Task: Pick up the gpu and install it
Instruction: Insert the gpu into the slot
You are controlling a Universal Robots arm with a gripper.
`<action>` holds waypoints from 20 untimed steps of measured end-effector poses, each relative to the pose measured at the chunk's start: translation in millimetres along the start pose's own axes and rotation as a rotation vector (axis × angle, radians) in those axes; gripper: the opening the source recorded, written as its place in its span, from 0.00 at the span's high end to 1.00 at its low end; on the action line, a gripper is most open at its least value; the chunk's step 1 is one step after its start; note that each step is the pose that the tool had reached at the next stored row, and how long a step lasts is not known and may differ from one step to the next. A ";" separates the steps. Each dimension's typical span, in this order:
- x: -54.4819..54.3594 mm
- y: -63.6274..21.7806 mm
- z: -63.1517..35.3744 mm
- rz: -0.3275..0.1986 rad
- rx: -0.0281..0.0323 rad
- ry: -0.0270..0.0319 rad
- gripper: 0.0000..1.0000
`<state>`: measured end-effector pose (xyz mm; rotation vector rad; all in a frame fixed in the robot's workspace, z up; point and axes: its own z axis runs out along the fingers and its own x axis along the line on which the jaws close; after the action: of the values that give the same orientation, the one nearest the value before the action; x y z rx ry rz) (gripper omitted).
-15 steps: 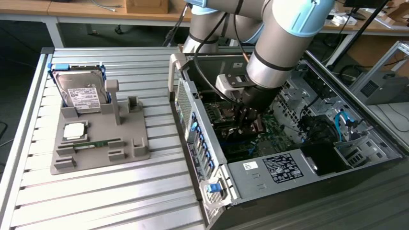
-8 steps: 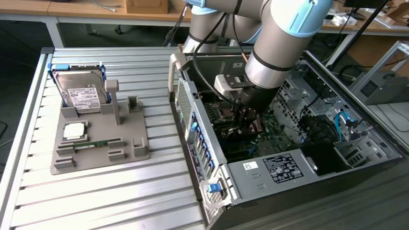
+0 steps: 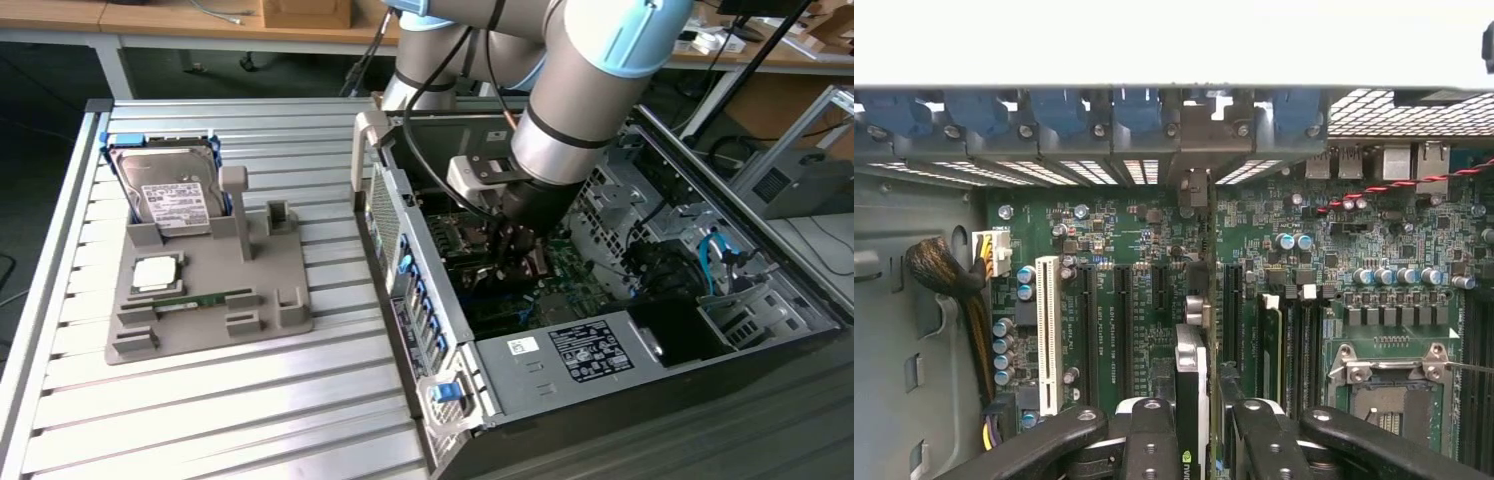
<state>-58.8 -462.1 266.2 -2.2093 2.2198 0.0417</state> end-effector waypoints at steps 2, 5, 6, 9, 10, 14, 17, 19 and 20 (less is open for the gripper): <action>0.0 0.3 -0.1 0.000 0.0007 0.0005 0.73; 0.0 0.5 -0.3 0.000 0.0014 0.0004 0.73; 0.0 0.5 -0.4 0.000 0.0016 0.0006 0.73; 0.0 1.0 -1.4 0.000 0.0028 0.0025 0.73; 0.0 1.0 -1.8 0.000 0.0032 0.0027 0.73; 0.0 1.1 -2.0 0.000 0.0038 0.0076 0.73; -0.5 1.0 -1.8 0.000 0.0037 0.0132 0.73; -1.1 1.1 -1.6 0.000 0.0036 0.0136 0.73; -1.6 1.1 -1.4 0.000 0.0036 0.0137 0.73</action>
<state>-59.8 -460.5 267.7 -2.2145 2.2249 0.0226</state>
